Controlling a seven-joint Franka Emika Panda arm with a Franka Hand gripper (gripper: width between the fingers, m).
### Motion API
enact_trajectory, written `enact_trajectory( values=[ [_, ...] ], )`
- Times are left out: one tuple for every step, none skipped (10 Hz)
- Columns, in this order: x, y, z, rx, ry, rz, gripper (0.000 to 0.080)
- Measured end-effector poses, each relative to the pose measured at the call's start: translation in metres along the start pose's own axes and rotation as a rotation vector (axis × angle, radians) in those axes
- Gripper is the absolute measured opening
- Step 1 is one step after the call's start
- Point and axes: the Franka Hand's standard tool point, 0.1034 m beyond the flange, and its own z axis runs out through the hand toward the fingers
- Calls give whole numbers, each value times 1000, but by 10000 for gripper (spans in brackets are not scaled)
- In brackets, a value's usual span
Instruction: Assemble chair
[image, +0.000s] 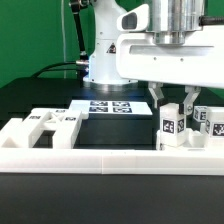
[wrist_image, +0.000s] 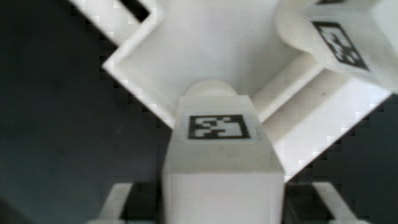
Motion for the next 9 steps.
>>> enact_trajectory(
  values=[
    [0, -1, 1, 2, -3, 119, 291],
    [-2, -2, 2, 4, -2, 242, 291],
    [-1, -4, 2, 6, -4, 326, 291],
    [0, -4, 2, 8, -9, 401, 291],
    [0, -5, 2, 9, -9, 471, 291],
    [-1, -5, 2, 9, -10, 511, 291],
    [-1, -6, 2, 12, -13, 591, 291],
    [-2, -6, 2, 13, -14, 637, 291],
    [-2, -7, 2, 15, -13, 677, 291]
  ],
)
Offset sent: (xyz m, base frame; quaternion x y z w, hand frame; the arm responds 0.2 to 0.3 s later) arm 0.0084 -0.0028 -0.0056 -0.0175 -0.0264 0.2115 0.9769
